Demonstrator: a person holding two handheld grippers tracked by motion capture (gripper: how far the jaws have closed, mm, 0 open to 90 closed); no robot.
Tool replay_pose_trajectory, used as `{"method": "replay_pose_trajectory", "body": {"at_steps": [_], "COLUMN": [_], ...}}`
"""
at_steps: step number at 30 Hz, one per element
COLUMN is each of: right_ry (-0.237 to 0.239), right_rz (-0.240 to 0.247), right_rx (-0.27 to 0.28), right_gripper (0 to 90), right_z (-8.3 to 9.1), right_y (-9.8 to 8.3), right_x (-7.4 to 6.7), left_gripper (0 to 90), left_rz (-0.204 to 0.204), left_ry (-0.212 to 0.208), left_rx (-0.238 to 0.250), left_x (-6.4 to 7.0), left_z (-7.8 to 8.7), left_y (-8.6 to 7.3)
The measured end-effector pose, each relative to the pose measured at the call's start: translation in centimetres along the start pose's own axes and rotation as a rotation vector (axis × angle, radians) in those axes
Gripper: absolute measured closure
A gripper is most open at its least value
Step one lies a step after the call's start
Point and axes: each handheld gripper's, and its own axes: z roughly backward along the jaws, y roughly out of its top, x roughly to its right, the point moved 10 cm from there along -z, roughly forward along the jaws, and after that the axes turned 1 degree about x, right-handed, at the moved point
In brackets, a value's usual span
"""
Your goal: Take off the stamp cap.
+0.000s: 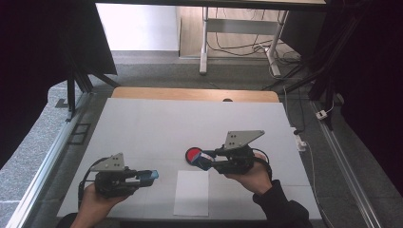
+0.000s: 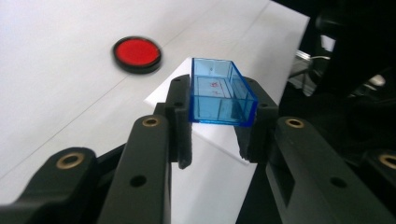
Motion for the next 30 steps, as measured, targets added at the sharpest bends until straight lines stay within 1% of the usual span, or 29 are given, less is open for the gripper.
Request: {"method": "replay_pose_trajectory", "body": {"at_steps": [5,8,10,12,15,16,19,23,30], "right_ry": [-0.007,-0.010,-0.016,-0.018,-0.022,-0.023,-0.029,-0.034,-0.041], "right_rz": [-0.003,0.000,0.004,0.006,0.007,0.007,0.002,0.000,-0.002], "right_rx": [0.006,0.006,0.003,0.001,0.001,0.000,-0.003,-0.005,-0.008], "right_gripper": [70.8,70.8,70.8,70.8,70.7,70.7,70.8,70.7,70.7], "right_z": [0.0,0.0,0.0,0.0,0.0,0.0,0.0,0.0,0.0], "right_y": [0.1,0.1,0.1,0.1,0.1,0.0,0.0,0.0,-0.1], "right_x": [0.1,0.1,0.1,0.1,0.1,0.1,0.2,0.3,0.4], "left_gripper": [68.1,68.1,68.0,68.0,68.0,68.0,68.0,68.0,67.9], "left_rz": [0.041,0.073,0.086,0.101,0.121,0.123,0.123,0.128,0.143], "left_ry": [0.057,0.087,0.102,0.125,0.146,0.157,0.195,0.228,0.251], "left_rx": [0.012,0.018,0.017,0.013,0.008,0.005,-0.026,-0.054,-0.084], "left_x": [-0.8,-1.2,-1.4,-1.7,-1.9,-2.0,-2.3,-2.5,-2.7], "left_z": [1.2,2.1,2.5,3.0,3.5,3.6,3.8,4.1,4.3], "left_y": [-1.2,-2.0,-2.5,-3.1,-3.7,-3.9,-4.6,-5.2,-6.1]}}
